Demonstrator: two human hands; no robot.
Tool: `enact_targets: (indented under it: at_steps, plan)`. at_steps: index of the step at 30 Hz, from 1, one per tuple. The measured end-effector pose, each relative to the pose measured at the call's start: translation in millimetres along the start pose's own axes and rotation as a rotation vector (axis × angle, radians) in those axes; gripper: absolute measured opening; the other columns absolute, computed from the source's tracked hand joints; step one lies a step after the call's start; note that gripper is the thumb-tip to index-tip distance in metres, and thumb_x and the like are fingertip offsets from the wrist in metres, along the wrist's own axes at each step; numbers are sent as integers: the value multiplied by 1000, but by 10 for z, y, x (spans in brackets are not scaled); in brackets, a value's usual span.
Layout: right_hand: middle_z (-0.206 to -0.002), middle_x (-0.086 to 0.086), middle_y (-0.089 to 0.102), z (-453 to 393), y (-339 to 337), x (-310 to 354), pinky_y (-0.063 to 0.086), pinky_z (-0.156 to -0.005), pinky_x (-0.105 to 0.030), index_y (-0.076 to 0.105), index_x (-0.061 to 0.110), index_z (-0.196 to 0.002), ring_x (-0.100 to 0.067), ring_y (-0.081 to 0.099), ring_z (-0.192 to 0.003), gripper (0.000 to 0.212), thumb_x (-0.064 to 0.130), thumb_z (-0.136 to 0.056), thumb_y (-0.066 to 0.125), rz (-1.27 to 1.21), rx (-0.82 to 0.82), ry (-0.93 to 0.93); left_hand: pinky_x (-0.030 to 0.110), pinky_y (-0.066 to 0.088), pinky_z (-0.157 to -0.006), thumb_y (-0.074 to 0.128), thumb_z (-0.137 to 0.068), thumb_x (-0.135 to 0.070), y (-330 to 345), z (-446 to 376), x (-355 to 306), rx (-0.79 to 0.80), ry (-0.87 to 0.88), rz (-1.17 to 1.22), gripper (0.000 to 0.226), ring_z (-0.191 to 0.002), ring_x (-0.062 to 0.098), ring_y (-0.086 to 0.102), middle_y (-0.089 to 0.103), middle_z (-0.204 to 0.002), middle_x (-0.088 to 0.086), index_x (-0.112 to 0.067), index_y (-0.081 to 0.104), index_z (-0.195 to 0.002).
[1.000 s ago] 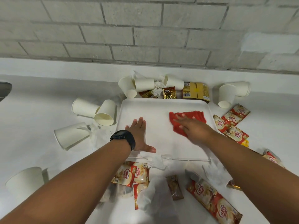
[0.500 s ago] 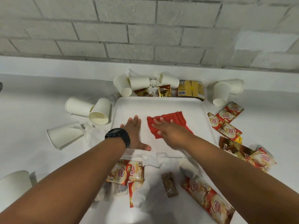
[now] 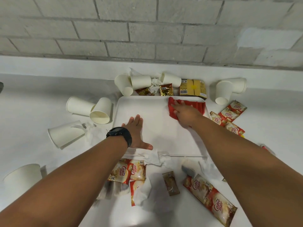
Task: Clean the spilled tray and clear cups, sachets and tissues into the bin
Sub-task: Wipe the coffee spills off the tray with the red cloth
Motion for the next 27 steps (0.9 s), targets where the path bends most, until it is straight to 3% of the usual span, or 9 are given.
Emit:
enact_targets:
  at_steps: [6, 12, 15, 17, 20, 22, 24, 27]
  plan:
    - [-161, 12, 5, 439, 156, 358, -1, -122, -46, 22, 29, -151, -16, -1, -150, 49, 20, -104, 31, -141, 37, -213, 48, 7, -118, 57, -66, -80, -11, 5, -6, 10, -14, -2, 130, -147, 25, -14, -23, -157, 5, -11, -15, -149]
    - [-158, 20, 12, 905, 235, 233, 6, -123, -38, 27, 35, -149, -4, 4, -148, 50, 19, -103, 39, -102, 149, -382, 48, 8, -118, 56, -65, -81, -25, 24, -4, 9, -6, -8, 131, -147, 25, -14, -23, -157, 5, -10, -16, -149]
    - [-158, 17, 15, 952, 206, 28, 12, -121, -35, 30, 35, -148, -6, 8, -148, 56, 10, -100, 46, -121, 229, -304, 49, 10, -118, 55, -65, -82, -15, 14, 1, -4, -3, -28, 131, -147, 26, -13, -22, -158, 6, -9, -15, -149]
    - [-159, 15, 12, 922, 155, -106, 17, -121, -37, 26, 34, -149, -11, 10, -149, 67, 6, -95, 53, -80, 195, -207, 50, 11, -118, 54, -66, -81, -13, 11, 2, -10, 5, -42, 130, -147, 26, -12, -22, -158, 6, -9, -14, -150]
    - [-161, 5, 14, 772, -18, -277, 15, -119, -37, 22, 26, -152, -20, 13, -149, 54, 16, -102, 38, -37, 133, -53, 50, 10, -118, 54, -67, -81, -12, 16, -6, -11, 17, -50, 129, -147, 26, -12, -22, -158, 7, -9, -14, -150]
    - [-159, -3, 25, 639, -143, -349, 21, -116, -39, 27, 23, -151, -26, 25, -145, 50, 19, -102, 32, -35, 87, 50, 49, 10, -118, 54, -67, -81, -11, 12, -5, -1, 14, -53, 129, -147, 26, -13, -23, -157, 6, -9, -15, -149]
    - [-154, -8, 36, 505, -248, -360, 29, -111, -37, 36, 19, -148, -28, 39, -136, 46, 20, -102, 32, 11, 58, 91, 49, 10, -119, 54, -67, -81, -9, -3, 3, 1, 14, -54, 129, -147, 26, -13, -23, -157, 6, -9, -15, -149]
    - [-152, -8, 38, 335, -292, -336, 29, -111, -31, 37, 13, -146, -26, 40, -135, 44, 18, -103, 31, 28, 59, 95, 49, 9, -119, 53, -66, -82, 4, -9, 3, 4, 9, -50, 129, -147, 26, -13, -23, -158, 6, -10, -15, -150]
Point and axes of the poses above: each hand's wrist, its own z-axis away from the middle knuckle, its own y-axis out of the palm, x = y × z, the point moved 1 cm from there along -z, towards the middle knuckle
